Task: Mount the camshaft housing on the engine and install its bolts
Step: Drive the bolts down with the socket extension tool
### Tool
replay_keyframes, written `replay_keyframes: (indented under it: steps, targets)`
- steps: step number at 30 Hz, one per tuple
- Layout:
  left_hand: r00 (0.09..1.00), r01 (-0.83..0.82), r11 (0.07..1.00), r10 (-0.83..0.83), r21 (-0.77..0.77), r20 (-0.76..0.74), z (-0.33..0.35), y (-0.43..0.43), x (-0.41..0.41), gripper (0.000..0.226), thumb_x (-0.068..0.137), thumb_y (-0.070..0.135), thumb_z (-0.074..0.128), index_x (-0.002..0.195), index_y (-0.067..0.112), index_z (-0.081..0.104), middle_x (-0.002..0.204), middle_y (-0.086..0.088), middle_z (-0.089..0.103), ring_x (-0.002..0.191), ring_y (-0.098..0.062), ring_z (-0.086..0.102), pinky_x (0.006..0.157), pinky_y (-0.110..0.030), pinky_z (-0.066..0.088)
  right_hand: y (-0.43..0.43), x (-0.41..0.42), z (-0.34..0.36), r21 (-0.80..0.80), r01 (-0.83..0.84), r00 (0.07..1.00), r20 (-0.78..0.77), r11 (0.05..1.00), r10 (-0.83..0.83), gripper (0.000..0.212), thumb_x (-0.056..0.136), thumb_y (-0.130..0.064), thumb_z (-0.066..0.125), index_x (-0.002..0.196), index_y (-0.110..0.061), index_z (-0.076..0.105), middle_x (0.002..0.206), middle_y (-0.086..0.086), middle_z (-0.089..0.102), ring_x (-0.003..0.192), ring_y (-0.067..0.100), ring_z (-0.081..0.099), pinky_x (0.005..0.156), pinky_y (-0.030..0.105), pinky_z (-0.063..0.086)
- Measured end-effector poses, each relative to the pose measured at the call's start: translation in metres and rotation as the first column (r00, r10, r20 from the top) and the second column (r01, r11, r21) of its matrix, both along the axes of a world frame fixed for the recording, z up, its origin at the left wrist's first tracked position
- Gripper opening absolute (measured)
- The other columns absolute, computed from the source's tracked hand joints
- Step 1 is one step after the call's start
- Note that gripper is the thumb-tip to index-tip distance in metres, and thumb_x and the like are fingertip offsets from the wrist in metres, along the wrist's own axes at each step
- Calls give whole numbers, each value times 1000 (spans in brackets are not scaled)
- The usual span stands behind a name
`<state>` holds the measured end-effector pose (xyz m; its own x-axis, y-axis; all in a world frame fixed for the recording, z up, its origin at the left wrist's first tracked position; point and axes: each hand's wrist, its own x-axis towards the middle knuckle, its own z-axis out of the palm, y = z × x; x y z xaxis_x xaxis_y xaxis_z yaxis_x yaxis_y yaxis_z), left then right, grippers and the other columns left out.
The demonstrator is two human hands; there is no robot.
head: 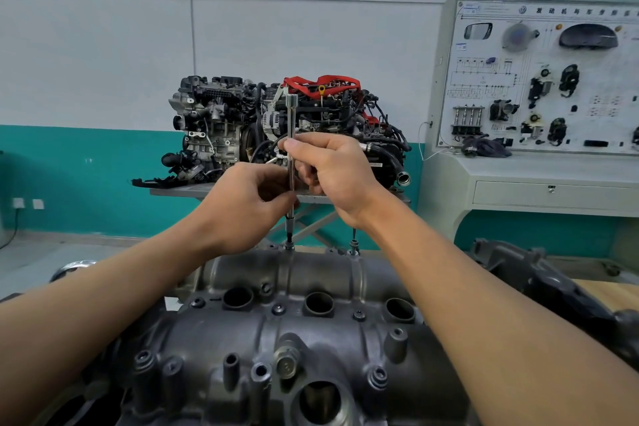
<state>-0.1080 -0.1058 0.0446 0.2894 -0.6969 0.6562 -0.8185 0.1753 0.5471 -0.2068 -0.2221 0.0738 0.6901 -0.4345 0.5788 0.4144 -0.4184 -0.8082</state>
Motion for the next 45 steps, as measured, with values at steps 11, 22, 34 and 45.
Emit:
replay_keyframes:
  steps: [11, 22, 34, 45]
  targets:
    - [993, -67, 997, 62, -46, -95, 2, -2, 5, 11, 78, 17, 83, 79, 9, 75, 69, 0, 76, 62, -12, 73, 60, -15, 56, -2, 3, -3, 3, 80, 993, 86, 997, -80, 16, 81, -13, 80, 77, -10, 64, 62, -7, 64, 58, 4, 59, 57, 14, 50]
    - [998, 17, 1000, -18, -3, -64, 1, -1, 1, 13, 89, 8, 71, 92, 20, 77, 82, 9, 78, 78, -5, 74, 72, -13, 56, -3, 2, -1, -24, 56, 998, 29, 998, -56, 11, 93, -11, 65, 96, -3, 71, 46, -18, 55, 43, -3, 51, 43, 7, 37]
    - [999, -21, 1000, 21, -9, -49, 1, -2, 5, 10, 86, 10, 75, 82, 19, 74, 74, 2, 77, 69, -11, 74, 67, -20, 59, -6, 5, -3, 11, 68, 994, 83, 998, -69, 15, 84, -16, 77, 81, -13, 63, 56, -13, 59, 47, -2, 52, 47, 8, 40]
    - [1000, 6, 1000, -5, 27, -31, 1, -5, 5, 12, 84, 19, 78, 91, 10, 76, 81, -1, 78, 78, -17, 75, 79, -38, 61, -3, 5, -2, -55, 126, 988, 96, 990, -121, 12, 90, -12, 71, 89, 0, 72, 61, -9, 63, 55, -1, 55, 56, 13, 47]
